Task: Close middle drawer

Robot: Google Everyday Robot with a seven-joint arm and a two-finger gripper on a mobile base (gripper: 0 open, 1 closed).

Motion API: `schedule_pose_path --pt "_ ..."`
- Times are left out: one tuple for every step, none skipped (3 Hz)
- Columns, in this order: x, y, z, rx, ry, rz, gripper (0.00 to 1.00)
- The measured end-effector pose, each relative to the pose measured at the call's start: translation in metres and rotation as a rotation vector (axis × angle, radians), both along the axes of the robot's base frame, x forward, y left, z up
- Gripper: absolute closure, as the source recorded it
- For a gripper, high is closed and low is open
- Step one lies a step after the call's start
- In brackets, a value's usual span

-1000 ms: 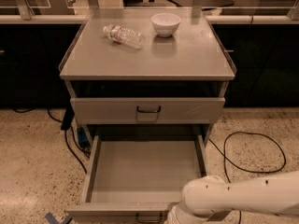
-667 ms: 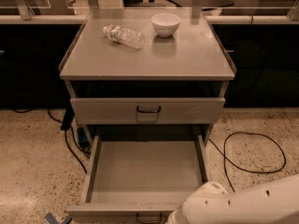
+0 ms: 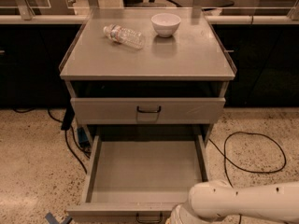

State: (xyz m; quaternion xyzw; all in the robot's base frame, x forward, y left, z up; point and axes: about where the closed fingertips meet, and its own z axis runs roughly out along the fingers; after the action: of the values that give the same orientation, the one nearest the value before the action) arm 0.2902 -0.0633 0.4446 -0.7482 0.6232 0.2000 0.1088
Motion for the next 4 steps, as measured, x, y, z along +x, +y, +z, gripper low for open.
schedule_pose_path --pt "-0.012 -0.008 -0.011 0.010 0.089 0.102 1.00" --pt "-0.010 -0.014 -0.029 0.017 0.130 0.165 1.00" --pt "-0.001 -0.017 -0.048 0.014 0.104 0.196 1.00" --pt "0.019 -0.012 -0.065 -0.002 0.048 0.219 1.00"
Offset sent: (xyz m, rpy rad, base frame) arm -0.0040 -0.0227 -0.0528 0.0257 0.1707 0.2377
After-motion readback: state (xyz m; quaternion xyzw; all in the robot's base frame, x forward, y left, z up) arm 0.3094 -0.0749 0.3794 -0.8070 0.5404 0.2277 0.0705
